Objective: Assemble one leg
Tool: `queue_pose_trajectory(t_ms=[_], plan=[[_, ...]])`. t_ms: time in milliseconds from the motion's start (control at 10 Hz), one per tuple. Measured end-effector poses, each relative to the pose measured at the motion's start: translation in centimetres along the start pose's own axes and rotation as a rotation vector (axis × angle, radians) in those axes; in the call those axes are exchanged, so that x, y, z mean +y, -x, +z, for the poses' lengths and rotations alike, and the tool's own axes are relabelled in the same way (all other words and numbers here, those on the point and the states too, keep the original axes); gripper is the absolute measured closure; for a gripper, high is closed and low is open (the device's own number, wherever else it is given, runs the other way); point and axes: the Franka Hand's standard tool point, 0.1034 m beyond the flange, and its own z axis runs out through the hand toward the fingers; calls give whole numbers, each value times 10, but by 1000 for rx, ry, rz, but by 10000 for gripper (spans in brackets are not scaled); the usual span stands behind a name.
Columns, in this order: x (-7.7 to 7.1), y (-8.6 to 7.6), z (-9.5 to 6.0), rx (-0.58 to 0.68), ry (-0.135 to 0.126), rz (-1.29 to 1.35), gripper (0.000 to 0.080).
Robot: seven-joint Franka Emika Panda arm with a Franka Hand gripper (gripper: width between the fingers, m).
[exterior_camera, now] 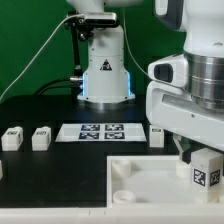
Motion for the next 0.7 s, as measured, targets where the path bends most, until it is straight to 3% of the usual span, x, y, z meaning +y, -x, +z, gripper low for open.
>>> queue_pose_trajectory(t_ms=[300, 700], plan=[[1, -2, -1, 22, 36, -451, 151], [8, -6, -3, -16, 51, -937, 150]])
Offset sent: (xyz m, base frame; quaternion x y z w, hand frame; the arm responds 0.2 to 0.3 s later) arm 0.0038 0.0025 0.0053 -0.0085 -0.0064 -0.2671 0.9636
